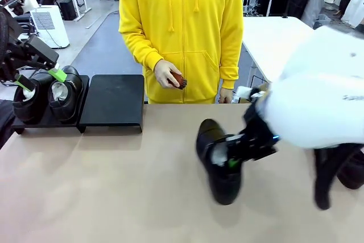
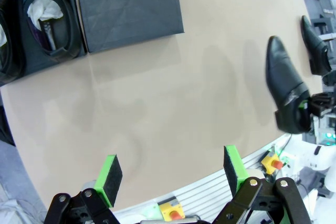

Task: Organize the shoes by placing them on the stand.
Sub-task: Pick up one Shoe and place it in the middle of the table.

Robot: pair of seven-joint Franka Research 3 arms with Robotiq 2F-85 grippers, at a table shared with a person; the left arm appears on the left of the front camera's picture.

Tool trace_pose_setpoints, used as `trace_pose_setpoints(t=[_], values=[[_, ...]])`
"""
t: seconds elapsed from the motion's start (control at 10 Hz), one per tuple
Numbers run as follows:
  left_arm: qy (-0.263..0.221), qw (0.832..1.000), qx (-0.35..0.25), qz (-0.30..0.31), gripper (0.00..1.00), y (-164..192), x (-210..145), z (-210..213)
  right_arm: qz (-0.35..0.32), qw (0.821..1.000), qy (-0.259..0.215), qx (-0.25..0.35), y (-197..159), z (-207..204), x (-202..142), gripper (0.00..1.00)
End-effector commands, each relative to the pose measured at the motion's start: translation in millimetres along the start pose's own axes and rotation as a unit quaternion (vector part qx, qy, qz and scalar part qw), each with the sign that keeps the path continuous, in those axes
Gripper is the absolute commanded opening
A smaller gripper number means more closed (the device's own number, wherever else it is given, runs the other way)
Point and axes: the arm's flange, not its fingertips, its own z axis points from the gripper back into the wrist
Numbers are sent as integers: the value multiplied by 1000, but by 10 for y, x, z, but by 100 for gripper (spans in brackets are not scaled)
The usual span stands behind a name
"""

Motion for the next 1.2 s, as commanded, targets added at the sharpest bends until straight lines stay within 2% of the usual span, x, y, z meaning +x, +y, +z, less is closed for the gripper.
trace_pose_setpoints(t=[0.0,0.2,0.5,0.6,0.7,1.1], values=[[0,1000,-12,-7,100,13,-2,11,-48,998,-13,28,349,-237,128,0],[0,1000,-12,-7,100,13,-2,11,-91,995,-31,16,469,-582,62,0],[0,1000,-12,-7,100,13,-2,11,-72,996,-39,20,490,-902,16,0],[0,1000,-12,-7,100,13,-2,11,-63,997,-34,18,496,-969,18,4],[0,1000,-12,-7,100,13,-2,11,-58,998,-28,15,489,-1024,45,17],[0,1000,-12,-7,100,13,-2,11,-43,999,-20,13,461,-990,66,85]])
